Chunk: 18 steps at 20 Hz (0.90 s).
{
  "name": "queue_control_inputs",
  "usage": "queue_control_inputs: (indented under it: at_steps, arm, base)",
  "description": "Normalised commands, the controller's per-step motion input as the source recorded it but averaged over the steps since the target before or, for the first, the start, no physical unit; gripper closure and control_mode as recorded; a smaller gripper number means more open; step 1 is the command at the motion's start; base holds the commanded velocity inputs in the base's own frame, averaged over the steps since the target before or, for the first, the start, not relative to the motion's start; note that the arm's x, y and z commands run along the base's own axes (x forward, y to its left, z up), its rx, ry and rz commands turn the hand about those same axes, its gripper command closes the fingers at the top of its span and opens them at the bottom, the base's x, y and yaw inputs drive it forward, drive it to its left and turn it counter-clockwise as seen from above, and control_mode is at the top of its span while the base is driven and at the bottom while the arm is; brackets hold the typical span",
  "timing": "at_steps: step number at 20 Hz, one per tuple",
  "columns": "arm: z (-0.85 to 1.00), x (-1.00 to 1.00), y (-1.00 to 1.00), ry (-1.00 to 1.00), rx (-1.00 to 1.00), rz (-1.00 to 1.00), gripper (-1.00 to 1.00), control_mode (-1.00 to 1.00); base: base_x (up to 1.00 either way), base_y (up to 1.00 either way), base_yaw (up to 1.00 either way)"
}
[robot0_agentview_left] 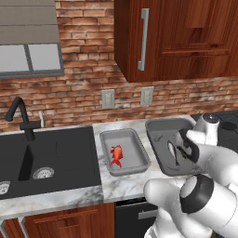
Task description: Place one cucumber and one fish in each tupperware on the nearby counter, to pack two identical lunches.
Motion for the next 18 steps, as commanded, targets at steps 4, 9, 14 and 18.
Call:
queue_control_inputs:
  at_steps: [4, 9, 14, 18]
  arm:
    - [0.63, -0.9, 0.27, 0.0, 0.0, 0.0, -1.0, -1.0]
    - [0.83, -1.0, 0.5, -0.05, -0.04, 0.01, -1.0, -1.0]
    - [0.98, -0.94, 0.71, -0.19, -0.06, 0.01, -1.0, -1.0]
    - [0.75, -0.69, 0.66, -0.44, 0.0, 0.0, -1.0, -1.0]
  base:
    - [0.0, 0.0, 0.0]
    - [0.0, 0.0, 0.0]
    - [0.0, 0.0, 0.0]
    - [0.0, 0.0, 0.0]
